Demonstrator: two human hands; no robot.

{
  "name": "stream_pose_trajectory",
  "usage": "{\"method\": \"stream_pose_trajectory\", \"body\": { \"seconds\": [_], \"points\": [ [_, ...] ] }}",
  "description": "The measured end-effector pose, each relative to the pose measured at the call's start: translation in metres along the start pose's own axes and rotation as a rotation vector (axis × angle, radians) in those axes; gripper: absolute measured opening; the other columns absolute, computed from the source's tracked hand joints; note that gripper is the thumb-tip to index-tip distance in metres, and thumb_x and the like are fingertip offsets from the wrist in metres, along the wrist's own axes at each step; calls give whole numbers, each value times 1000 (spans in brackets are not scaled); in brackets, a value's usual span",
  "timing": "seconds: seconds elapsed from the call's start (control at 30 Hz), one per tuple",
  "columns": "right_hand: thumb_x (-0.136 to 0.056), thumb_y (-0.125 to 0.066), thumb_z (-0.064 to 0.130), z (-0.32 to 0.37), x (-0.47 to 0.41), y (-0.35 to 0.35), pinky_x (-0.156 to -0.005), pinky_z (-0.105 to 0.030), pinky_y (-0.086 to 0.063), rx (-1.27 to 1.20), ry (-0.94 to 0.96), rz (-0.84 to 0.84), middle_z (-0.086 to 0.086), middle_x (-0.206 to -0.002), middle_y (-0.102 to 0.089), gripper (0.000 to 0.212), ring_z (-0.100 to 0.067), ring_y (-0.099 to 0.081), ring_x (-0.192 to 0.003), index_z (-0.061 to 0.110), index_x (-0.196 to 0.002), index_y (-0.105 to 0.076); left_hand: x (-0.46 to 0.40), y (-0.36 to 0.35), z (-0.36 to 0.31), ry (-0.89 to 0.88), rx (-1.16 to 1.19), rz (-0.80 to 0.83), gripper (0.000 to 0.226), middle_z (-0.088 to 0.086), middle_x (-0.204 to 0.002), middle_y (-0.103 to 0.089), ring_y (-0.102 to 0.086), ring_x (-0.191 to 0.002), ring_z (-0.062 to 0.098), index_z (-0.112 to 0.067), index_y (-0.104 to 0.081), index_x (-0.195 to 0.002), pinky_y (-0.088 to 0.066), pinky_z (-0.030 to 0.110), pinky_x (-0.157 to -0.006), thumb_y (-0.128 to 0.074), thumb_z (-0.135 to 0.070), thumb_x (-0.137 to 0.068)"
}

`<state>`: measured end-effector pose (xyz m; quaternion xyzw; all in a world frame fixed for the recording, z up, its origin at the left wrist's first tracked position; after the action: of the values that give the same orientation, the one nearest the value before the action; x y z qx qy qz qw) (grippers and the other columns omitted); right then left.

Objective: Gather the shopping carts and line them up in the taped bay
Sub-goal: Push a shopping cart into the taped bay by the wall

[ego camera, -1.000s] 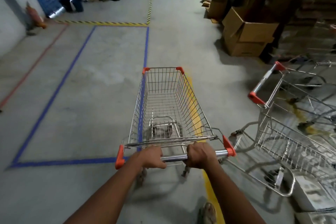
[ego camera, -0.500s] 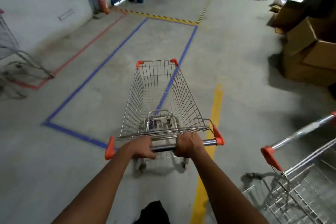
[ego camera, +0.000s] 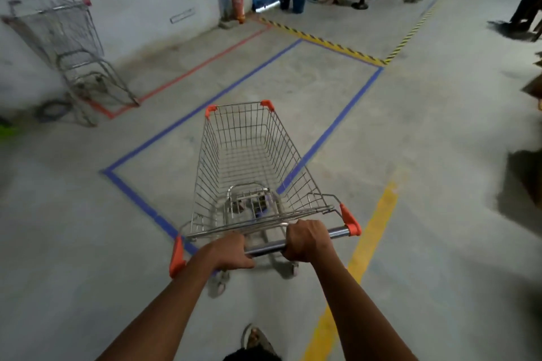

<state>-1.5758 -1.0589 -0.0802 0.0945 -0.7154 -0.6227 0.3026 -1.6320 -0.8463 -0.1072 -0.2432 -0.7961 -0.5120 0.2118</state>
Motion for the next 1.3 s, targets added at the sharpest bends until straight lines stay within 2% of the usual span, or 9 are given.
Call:
{"method": "stream_pose_trajectory", "body": {
  "seconds": [0.13,0.27,0.43,0.53,0.63,0.83,0.93,1.07,1.3],
  "points": [
    [-87,-56,57,-31,-45,14,-69,-32,-44,25,107,59,2,-82,-63,33,-20,-59,-72,25,-86,-58,-22,21,-12,36,60,-72,34,0,-69,-58,-52,-60,13,-18,-62,-77,-37,27,-53,-68,-50,-79],
    [-84,-57,56,-52,-85,29,-73,-33,-47,58,193,58,-3,-95,-72,36,-25,-69,-87,22,-95,-66,-46,37,-20,114,106,-62,33,2,-77,-61,-54,-63,13,-17,-64,-83,-36,28,-52,-65,-51,-83],
    [-82,-60,58,-75,-138,40,-72,-32,-47,88,291,76,-2,-95,-72,38,-23,-68,-85,23,-94,-65,-75,58,-23,185,170,-93,31,8,-86,-69,-58,-64,15,-15,-66,-85,-36,25,-51,-64,-45,-81],
    [-82,-59,60,-87,-174,47,-73,-30,-47,89,342,58,-2,-94,-71,34,-22,-68,-85,26,-89,-58,-95,70,-21,236,218,-153,29,3,-80,-67,-62,-68,15,-20,-63,-80,-39,27,-53,-63,-49,-76],
    [-80,-57,59,-97,-212,60,-77,-33,-51,103,416,-2,-5,-100,-73,40,-27,-71,-93,23,-96,-64,-116,87,-21,294,261,-239,31,-2,-66,-60,-58,-60,13,-19,-59,-68,-39,26,-52,-65,-49,-75],
    [-78,-60,53,-109,-290,90,-76,-33,-49,124,560,-5,-5,-97,-75,37,-26,-71,-91,20,-93,-68,-147,123,-23,425,272,-434,30,-5,-62,-54,-52,-57,8,-17,-68,-74,-42,25,-56,-63,-46,-72],
    [-80,-59,49,-109,-323,100,-71,-30,-46,126,623,1,-4,-89,-73,33,-23,-69,-83,18,-88,-68,-159,133,-22,532,242,-508,31,-5,-72,-61,-60,-66,12,-24,-64,-76,-49,26,-59,-57,-54,-71],
    [-83,-60,56,-103,-360,109,-62,-27,-39,140,695,32,3,-76,-67,37,-17,-57,-65,19,-83,-68,-162,148,-14,682,86,-516,36,-1,-88,-67,-62,-77,16,-24,-69,-95,-49,28,-65,-59,-56,-81],
    [-81,-62,47,-67,-396,126,-72,-30,-54,125,698,33,3,-73,-65,28,-18,-62,-68,19,-78,-64,-164,169,22,824,21,-535,38,5,-103,-73,-70,-95,26,-22,-69,-109,-55,36,-80,-55,-49,-87]
  ]
}}
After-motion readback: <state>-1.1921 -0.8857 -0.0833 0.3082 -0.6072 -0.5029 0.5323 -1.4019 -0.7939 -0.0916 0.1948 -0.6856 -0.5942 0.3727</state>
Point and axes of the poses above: each hand's wrist, its own x-axis away from the middle knuckle, its own y-axis out of the back of the hand, z = x × y, the point moved 2 cm from there along -x, towards the middle knuckle
